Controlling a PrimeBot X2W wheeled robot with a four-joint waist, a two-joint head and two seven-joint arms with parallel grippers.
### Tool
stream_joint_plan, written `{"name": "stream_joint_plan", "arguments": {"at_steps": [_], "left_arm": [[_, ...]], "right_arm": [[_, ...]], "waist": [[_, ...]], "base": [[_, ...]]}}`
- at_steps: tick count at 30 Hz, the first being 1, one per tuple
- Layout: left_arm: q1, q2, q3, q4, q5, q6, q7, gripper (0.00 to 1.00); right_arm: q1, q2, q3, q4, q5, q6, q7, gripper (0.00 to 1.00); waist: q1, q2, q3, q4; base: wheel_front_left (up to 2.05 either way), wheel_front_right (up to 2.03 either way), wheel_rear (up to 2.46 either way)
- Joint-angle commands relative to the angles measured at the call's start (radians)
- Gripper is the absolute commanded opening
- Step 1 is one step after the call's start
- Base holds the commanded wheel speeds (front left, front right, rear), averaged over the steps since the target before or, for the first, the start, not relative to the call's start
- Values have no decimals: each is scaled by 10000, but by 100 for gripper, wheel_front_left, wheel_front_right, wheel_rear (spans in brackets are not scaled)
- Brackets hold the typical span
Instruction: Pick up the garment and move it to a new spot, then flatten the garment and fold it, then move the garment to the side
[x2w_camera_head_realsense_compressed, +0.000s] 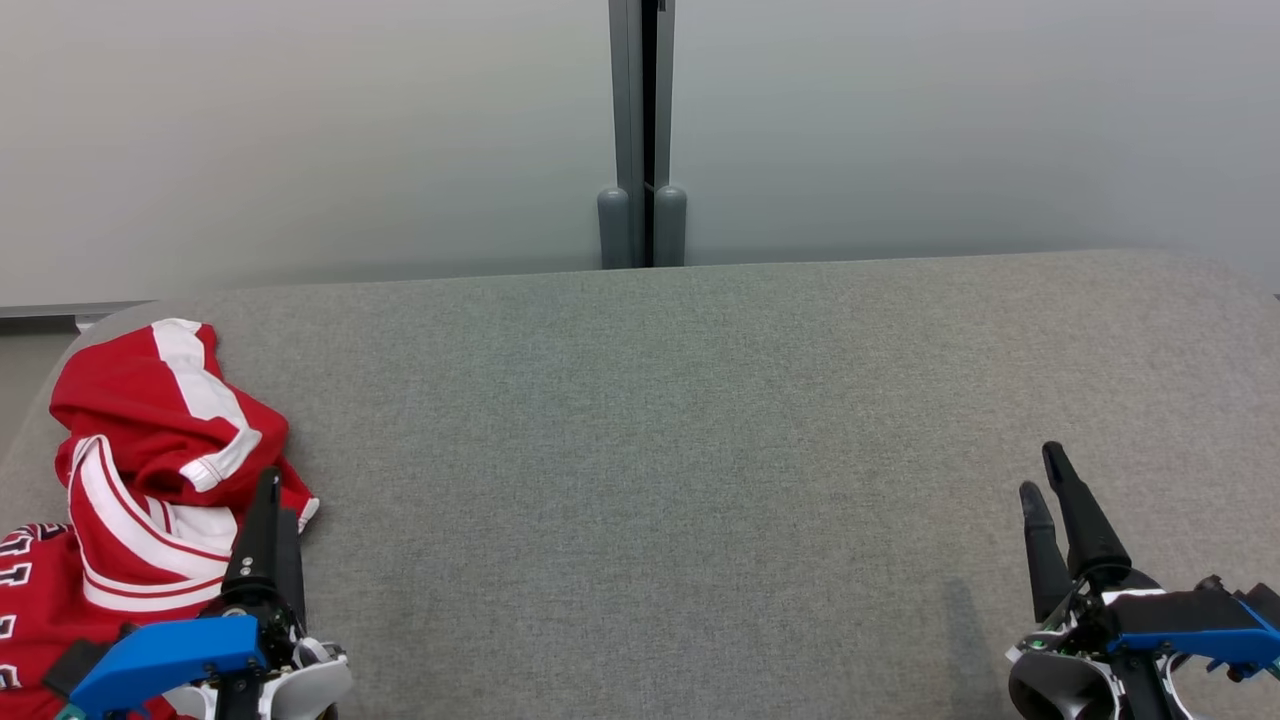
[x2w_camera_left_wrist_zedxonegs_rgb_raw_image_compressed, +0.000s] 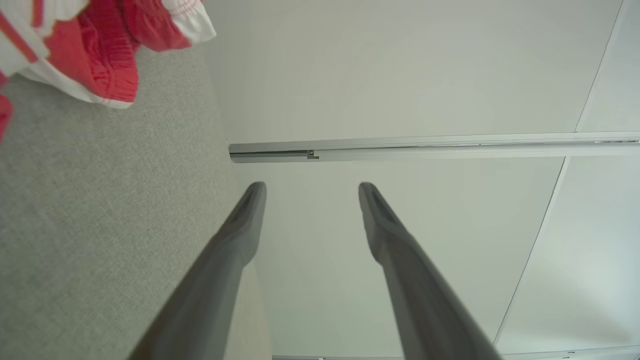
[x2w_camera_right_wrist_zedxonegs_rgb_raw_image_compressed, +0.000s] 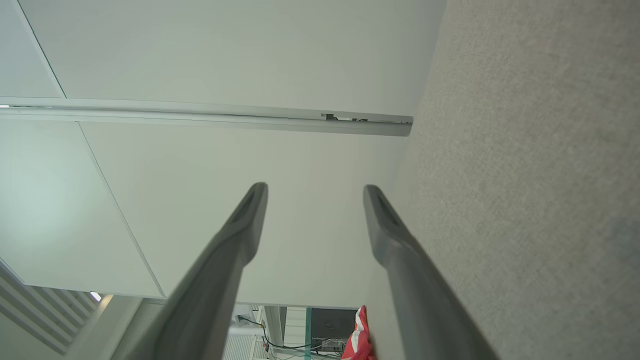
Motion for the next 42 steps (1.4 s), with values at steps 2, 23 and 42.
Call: {"name": "stream_joint_plan", "arguments": {"at_steps": [2, 23, 42], "left_arm": [[-341, 134, -45, -305, 167, -20, -135, 100], [-292, 263, -184, -1029, 4244, -42, -1019, 100], [-235, 542, -520, -848, 8621, -60, -1639, 100]], "right_arm": [[-180, -65, 50, -339, -197, 15, -131, 100], [-118, -58, 426, -1032, -3755, 18, -973, 100], [-127, -67, 687, -734, -8284, 20, -1594, 100]], "waist": [[0, 0, 7, -8], [0, 0, 21, -136], [0, 0, 19, -137]], "base": [[0, 0, 0], [0, 0, 0], [0, 0, 0]]}}
